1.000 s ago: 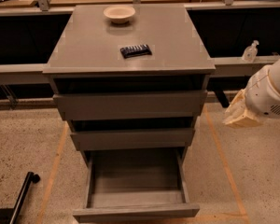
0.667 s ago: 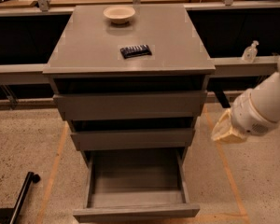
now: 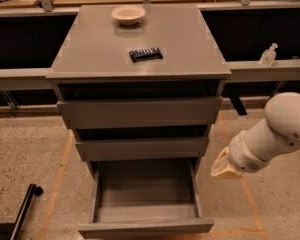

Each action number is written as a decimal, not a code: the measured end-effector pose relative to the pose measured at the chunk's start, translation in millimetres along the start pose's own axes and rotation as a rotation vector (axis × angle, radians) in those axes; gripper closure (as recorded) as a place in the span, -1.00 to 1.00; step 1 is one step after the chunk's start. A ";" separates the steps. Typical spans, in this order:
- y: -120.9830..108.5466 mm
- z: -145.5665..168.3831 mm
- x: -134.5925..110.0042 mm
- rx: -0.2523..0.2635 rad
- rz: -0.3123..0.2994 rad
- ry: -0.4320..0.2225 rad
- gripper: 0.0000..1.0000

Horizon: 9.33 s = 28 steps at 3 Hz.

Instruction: Close bottom drawer

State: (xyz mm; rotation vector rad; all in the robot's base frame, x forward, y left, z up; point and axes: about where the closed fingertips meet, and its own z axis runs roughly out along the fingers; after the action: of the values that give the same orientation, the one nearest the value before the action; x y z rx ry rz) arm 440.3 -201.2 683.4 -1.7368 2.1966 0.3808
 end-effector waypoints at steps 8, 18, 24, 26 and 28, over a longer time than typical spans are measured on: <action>30.7 232.6 55.5 -0.170 0.192 -0.176 1.00; 8.2 476.1 153.8 -0.356 0.518 -0.209 1.00; -93.8 478.2 134.6 -0.195 0.391 -0.259 1.00; -144.4 485.0 125.2 -0.076 0.335 -0.278 1.00; -186.2 521.2 123.7 0.021 0.290 -0.265 1.00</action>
Offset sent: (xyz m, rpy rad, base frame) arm -0.0056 0.0046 -0.0259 -0.0585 0.0439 -0.0036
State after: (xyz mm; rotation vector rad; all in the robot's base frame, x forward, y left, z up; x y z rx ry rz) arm 636.7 -147.9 154.0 -1.2731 2.2441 0.6146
